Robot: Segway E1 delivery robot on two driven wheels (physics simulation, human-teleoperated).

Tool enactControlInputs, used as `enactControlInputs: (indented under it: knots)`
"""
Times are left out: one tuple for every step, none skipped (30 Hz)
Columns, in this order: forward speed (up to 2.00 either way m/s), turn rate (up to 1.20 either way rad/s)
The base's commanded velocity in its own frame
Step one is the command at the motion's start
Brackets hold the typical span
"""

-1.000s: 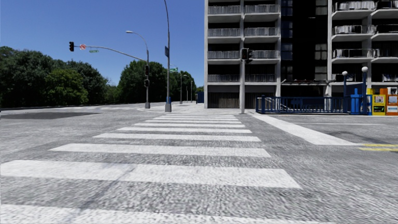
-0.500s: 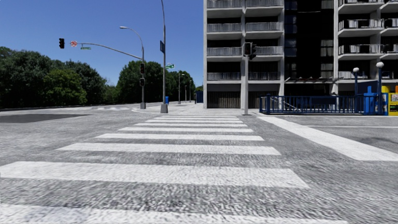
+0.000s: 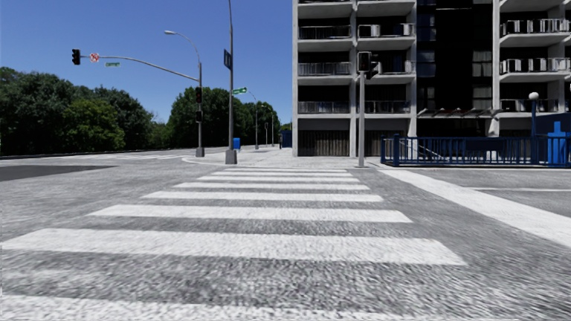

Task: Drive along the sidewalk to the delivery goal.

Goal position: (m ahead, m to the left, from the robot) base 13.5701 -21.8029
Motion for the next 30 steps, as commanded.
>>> enactControlInputs:
  knots:
    - [2.0, 0.0]
    - [2.0, 0.0]
    - [2.0, 0.0]
    - [2.0, 0.0]
    - [2.0, 0.0]
    - [2.0, 0.0]
    - [2.0, 0.0]
    - [2.0, 0.0]
    - [2.0, 0.0]
    - [2.0, 0.0]
    - [2.0, 0.0]
    - [2.0, 0.0]
    - [2.0, 0.0]
    - [2.0, 0.0]
    - [2.0, 0.0]
    - [2.0, 0.0]
    - [2.0, 0.0]
    - [2.0, 0.0]
    - [2.0, 0.0]
    - [2.0, 0.0]
    - [2.0, 0.0]
    - [2.0, 0.0]
    - [2.0, 0.0]
    - [2.0, 0.0]
    - [2.0, 0.0]
    - [2.0, 0.0]
    - [2.0, 0.0]
    - [2.0, -0.04]
    - [2.0, -0.1]
    - [2.0, -0.1]
